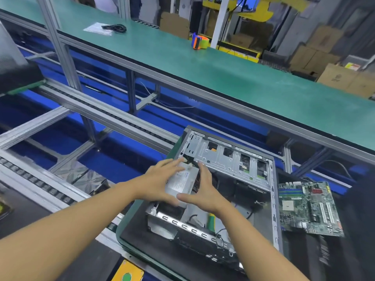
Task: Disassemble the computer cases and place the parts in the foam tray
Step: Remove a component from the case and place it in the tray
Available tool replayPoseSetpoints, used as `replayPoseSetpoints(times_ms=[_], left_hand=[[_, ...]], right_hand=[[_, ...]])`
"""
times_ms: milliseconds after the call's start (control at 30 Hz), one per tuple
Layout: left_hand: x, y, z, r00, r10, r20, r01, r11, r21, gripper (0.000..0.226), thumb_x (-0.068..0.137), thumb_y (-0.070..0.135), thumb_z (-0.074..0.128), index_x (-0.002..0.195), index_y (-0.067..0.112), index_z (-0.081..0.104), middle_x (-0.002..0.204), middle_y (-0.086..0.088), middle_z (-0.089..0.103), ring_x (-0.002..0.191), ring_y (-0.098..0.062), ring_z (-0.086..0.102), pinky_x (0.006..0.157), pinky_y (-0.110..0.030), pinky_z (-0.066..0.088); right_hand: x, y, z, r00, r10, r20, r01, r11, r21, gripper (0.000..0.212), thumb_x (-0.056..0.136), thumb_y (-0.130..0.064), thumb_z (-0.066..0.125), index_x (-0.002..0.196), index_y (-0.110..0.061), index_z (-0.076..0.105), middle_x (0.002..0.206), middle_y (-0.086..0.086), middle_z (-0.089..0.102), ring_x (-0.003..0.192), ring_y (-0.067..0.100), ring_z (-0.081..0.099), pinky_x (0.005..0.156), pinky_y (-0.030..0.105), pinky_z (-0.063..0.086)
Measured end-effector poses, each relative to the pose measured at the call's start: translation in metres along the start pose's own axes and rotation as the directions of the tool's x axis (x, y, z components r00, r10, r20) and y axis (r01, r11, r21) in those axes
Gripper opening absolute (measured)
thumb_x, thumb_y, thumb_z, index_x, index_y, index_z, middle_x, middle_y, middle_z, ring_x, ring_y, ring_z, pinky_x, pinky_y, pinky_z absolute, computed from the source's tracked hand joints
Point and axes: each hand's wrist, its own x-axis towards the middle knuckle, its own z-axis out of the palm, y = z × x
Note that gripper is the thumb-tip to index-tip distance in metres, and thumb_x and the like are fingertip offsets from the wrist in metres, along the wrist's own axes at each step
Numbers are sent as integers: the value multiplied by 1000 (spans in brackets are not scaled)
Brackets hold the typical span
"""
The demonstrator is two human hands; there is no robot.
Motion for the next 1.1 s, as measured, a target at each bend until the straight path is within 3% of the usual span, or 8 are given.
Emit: replayPoseSetpoints(times_ms=[133, 233, 367, 467, 567, 633, 767, 1100], left_hand=[[1, 2, 15, 989, -99, 113, 103, 994, -33, 146, 51, 82, 72, 155, 35, -18, 152, 32, -34, 147, -2, -22, 122, -50, 2], [-3, 1, 20, 979, -175, 103, 198, 934, -297, 142, 56, 81, 69, 153, 37, -24, 152, 29, -36, 148, -3, -19, 120, -43, -2], [6, 13, 24, 905, -411, 107, 329, 518, -790, 96, 84, 83, 34, 158, 36, -6, 165, 16, -9, 153, -11, -1, 124, -46, 8], [18, 24, 33, 803, -595, -40, 406, 594, -694, 64, 99, 67, 19, 156, 37, 19, 162, 8, 27, 148, -20, 26, 114, -43, 27], [17, 25, 39, 776, -621, -114, 412, 636, -653, 45, 97, 67, 17, 126, 46, 45, 129, 8, 57, 116, -19, 53, 86, -38, 37], [15, 23, 41, 748, -653, -117, 447, 627, -638, 43, 93, 72, 15, 111, 48, 45, 114, 10, 58, 104, -18, 54, 81, -40, 39], [13, 29, 41, 754, -625, -202, 462, 723, -513, 56, 89, 78, 9, 115, 41, 43, 105, 8, 58, 97, -20, 56, 77, -41, 43], [12, 34, 41, 729, -637, -251, 478, 736, -480, 59, 96, 70, 8, 129, 35, 43, 114, 0, 63, 104, -27, 58, 90, -48, 47]], right_hand=[[5, -6, -9, 994, -50, 102, 81, 944, -319, 134, 64, -62, 84, 159, -32, -5, 165, -8, -20, 153, 18, -12, 122, 47, 11], [15, -17, -21, 991, -76, 113, 121, 871, -477, 136, 63, -69, 81, 159, -28, -6, 166, 0, -3, 152, 20, -6, 122, 45, 12], [26, -26, -9, 982, -21, 185, 129, 795, -593, 146, 55, -75, 78, 152, -41, -25, 166, 9, -18, 152, 26, -19, 122, 49, 5], [32, -29, 4, 983, -4, 185, 119, 777, -618, 148, 52, -76, 78, 146, -46, -32, 164, 11, -25, 151, 29, -24, 123, 53, 4], [35, -31, 8, 980, 43, 193, 81, 803, -591, 150, 50, -71, 82, 142, -51, -34, 159, 2, -36, 149, 30, -28, 118, 57, 18], [31, -30, 10, 976, 28, 215, 113, 782, -613, 150, 50, -70, 83, 142, -52, -34, 155, -4, -43, 148, 33, -29, 114, 61, 25], [28, -27, 14, 975, -94, 200, 201, 756, -623, 141, 56, -54, 82, 145, -54, -27, 154, -13, -43, 148, 44, -16, 102, 58, 42], [27, -34, -1, 953, -262, 152, 295, 693, -657, 134, 52, -56, 79, 153, -46, -8, 144, 0, 12, 128, 38, 26, 100, 51, 41]])
